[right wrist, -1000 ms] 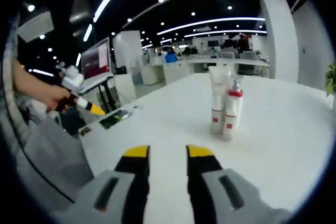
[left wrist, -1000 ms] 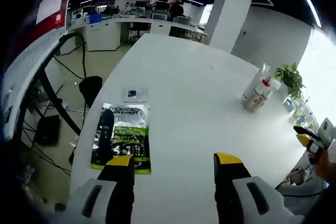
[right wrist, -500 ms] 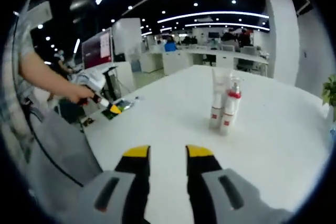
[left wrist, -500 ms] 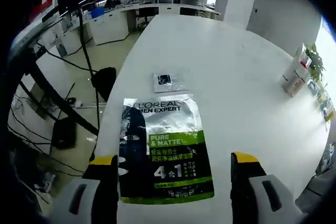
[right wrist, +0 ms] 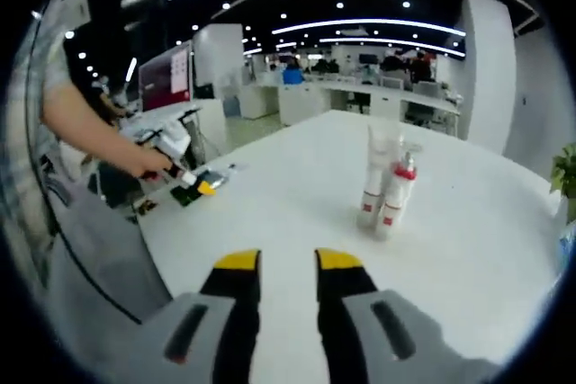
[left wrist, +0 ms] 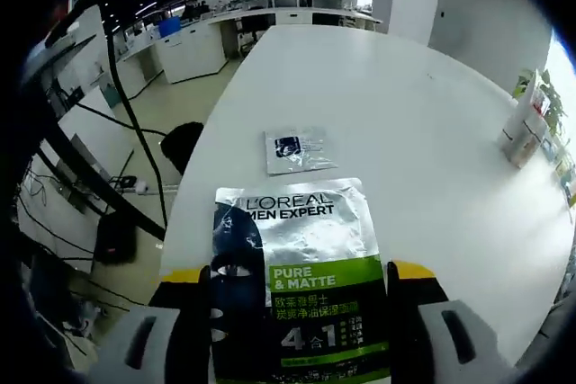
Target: Arrange the skincare products in the storage area until every visible bottle or jar stands upright without overlapping.
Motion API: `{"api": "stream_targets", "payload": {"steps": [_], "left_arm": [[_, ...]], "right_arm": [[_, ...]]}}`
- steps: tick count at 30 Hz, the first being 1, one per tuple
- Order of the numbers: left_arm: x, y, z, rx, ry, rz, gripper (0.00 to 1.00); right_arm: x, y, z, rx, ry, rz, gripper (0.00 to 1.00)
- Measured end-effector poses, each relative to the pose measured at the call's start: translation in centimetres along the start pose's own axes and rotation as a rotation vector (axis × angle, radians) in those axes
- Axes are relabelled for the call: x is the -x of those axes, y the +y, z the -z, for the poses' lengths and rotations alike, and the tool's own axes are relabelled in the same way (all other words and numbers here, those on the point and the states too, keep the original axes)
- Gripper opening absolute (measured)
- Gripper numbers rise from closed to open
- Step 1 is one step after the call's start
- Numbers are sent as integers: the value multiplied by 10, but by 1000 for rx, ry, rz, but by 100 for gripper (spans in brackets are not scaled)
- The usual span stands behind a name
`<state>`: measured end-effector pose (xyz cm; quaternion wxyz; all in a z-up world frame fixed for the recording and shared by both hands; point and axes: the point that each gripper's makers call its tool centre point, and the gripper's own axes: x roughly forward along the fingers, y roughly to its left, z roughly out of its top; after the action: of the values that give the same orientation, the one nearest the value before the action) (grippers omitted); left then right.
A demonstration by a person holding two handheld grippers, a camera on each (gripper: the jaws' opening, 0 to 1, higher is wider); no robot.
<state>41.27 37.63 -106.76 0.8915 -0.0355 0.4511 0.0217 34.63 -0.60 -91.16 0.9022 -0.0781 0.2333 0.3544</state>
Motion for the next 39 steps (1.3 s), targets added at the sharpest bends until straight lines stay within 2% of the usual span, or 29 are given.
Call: {"api": "stream_targets", "payload": {"steps": [3,8,10,14,17,21,22,24,25,26,27,29,32,33,34,35,39], "left_arm": [[3,0,4,4,-22,1,79],[4,2,5,-14,-14,14,77],[7,5,3,-10,-15,20,69],[10,1,8,-30,-10,22,67],[13,-5,7,-62,-23,46,60],[12,-10,13,-54,-4,36,56],[11,-12,11,-70,-9,38,52],[13,-20,13,-112,-3,61,45],[14,-24,13,-167,-6,65,42],[16,-28,13,-170,-15,73,40],[18,-43,16,-88,-2,142,39],[22,-59,18,-38,4,198,33],[25,-74,29,-98,12,232,29],[27,-76,30,-94,14,231,27],[31,-85,34,-70,22,270,25],[33,-88,35,-59,21,281,24],[55,-110,36,-48,-23,341,18]], "right_arm": [[-1,0,-1,20,5,0,17],[0,1,-9,29,-5,1,17],[2,0,-9,35,-5,8,17],[6,2,-4,36,1,14,17],[10,4,0,31,8,19,17],[16,9,3,34,8,25,17],[16,10,3,42,13,26,17],[18,14,5,67,24,23,16],[18,15,5,67,23,22,16],[18,16,5,67,21,19,16],[18,17,4,63,18,16,16],[17,22,1,51,10,1,17],[10,33,-5,74,7,-41,17],[9,35,-7,81,6,-48,17],[6,38,-10,86,2,-58,17],[5,41,-12,80,-2,-66,17],[-5,54,-17,55,-16,-117,17]]}}
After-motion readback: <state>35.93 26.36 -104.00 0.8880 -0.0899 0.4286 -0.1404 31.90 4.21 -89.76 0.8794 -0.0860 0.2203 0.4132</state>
